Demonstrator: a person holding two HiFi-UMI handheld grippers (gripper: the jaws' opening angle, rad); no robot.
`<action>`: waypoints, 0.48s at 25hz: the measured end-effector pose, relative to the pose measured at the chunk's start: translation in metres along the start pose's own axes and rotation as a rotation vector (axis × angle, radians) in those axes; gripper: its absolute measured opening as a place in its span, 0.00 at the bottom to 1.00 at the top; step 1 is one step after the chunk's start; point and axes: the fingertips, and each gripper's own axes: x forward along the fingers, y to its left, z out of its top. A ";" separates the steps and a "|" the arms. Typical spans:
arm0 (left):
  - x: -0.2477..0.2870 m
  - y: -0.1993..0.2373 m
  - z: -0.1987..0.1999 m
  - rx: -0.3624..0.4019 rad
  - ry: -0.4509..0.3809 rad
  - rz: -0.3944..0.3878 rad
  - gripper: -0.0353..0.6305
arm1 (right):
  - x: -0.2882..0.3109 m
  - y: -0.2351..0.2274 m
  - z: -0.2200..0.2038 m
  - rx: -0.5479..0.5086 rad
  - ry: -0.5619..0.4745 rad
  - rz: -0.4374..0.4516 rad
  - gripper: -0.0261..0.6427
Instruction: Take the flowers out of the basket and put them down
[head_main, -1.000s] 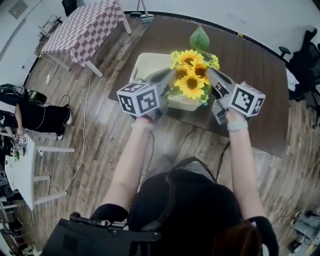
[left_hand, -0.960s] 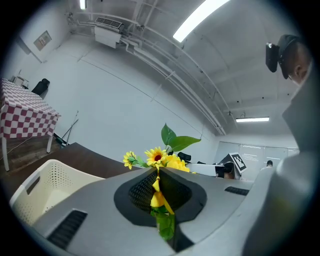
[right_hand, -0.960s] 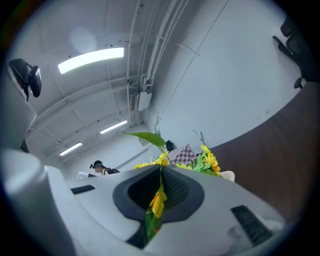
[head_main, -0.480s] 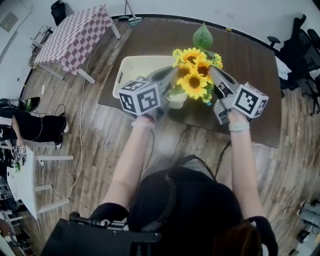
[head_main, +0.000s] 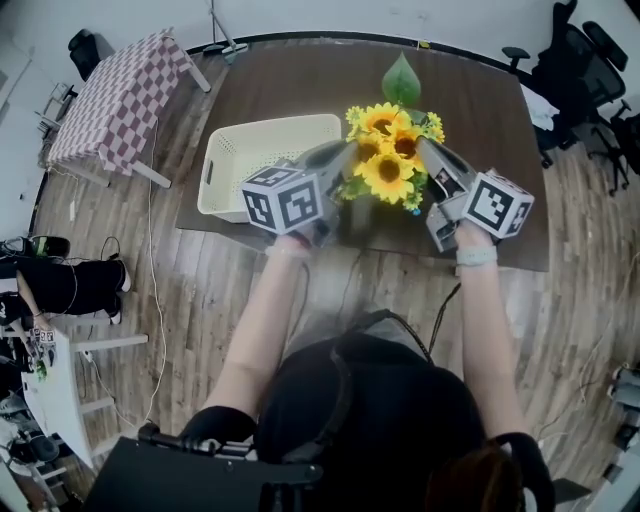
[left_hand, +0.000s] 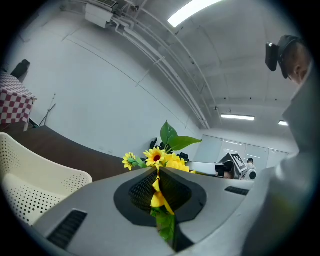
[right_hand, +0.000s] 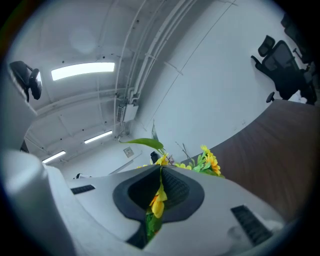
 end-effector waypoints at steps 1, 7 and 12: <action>0.002 0.002 -0.001 -0.005 0.009 -0.009 0.07 | 0.001 -0.002 -0.001 0.005 -0.002 -0.011 0.04; 0.019 0.008 -0.019 -0.038 0.062 -0.041 0.07 | -0.005 -0.021 -0.006 0.013 0.007 -0.086 0.04; 0.033 0.008 -0.039 -0.041 0.106 -0.051 0.07 | -0.013 -0.040 -0.014 0.027 0.017 -0.124 0.04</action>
